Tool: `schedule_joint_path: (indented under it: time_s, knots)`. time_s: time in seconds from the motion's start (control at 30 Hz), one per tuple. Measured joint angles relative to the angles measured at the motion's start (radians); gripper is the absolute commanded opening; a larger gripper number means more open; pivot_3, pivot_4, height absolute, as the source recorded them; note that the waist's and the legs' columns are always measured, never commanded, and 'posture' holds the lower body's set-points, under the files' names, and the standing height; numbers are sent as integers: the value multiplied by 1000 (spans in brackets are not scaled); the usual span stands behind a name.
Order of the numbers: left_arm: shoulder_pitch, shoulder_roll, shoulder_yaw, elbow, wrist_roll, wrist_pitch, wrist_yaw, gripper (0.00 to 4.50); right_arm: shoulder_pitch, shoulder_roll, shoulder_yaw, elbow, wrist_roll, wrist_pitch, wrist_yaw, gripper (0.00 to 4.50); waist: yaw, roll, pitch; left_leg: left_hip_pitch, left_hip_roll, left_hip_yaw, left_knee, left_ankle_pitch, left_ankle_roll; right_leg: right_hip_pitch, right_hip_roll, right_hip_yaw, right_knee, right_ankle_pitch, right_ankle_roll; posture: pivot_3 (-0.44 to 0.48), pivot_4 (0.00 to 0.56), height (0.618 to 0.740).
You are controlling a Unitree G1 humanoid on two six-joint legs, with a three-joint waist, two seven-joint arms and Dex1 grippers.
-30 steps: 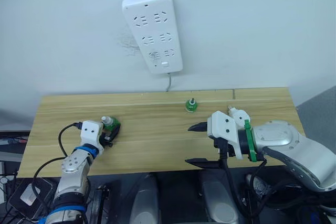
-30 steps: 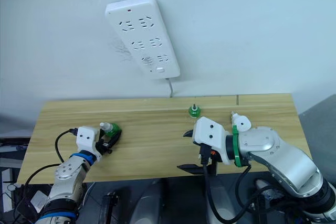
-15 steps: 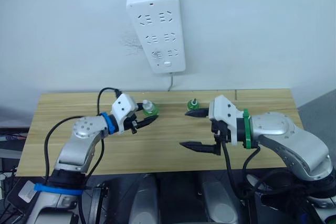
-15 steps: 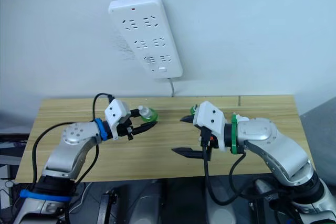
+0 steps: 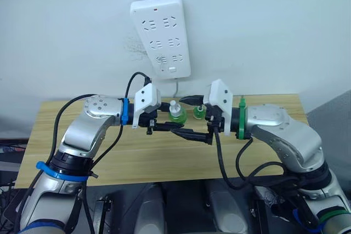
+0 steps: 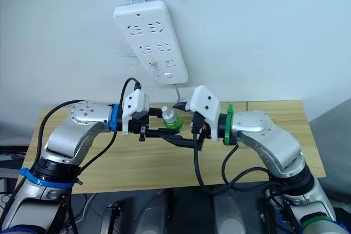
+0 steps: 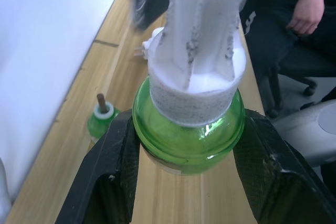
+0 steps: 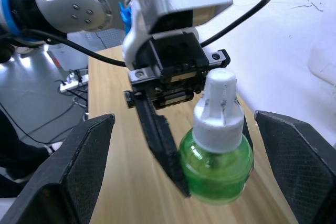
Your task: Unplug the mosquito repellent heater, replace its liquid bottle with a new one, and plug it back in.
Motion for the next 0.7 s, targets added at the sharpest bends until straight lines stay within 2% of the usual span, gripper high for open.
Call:
schedule_joint_path:
  time_s: [0.13,0.2,0.27,0.47,0.5,0.7]
  knots:
    - [-2,0,-3,2,6,-5,-14,2203,-8,13,20,30,-20,-17,7,4500,1,0,0,0,0,0,1,0,0,-1,0,0,4,0,0,-100,196,725]
    - [-4,-1,-3,2,6,-5,-18,2203,-11,19,21,46,-30,-26,10,4103,1,0,-1,0,0,0,2,0,0,-1,0,0,6,0,0,-98,195,725]
    - [-7,-1,-3,1,7,-7,-21,2203,-15,30,22,57,-37,-34,10,3589,1,0,-1,0,0,0,2,0,0,-2,0,0,7,0,0,-95,192,725]
    - [-7,-5,-3,2,19,-47,-22,2203,-33,41,39,86,-72,-64,20,1273,1,0,-13,1,0,0,3,1,-1,-3,0,1,11,0,0,-85,192,725]
    - [-7,-7,-3,2,19,-49,-21,2203,-33,38,39,87,-77,-73,25,1051,1,0,-15,1,-1,0,3,1,-1,-3,0,1,11,0,0,-84,192,725]
    - [-5,-30,2,9,27,-67,-8,2203,-28,43,34,97,-94,-104,44,1061,1,0,-29,2,-1,1,4,1,-1,-3,0,1,13,0,0,-86,183,725]
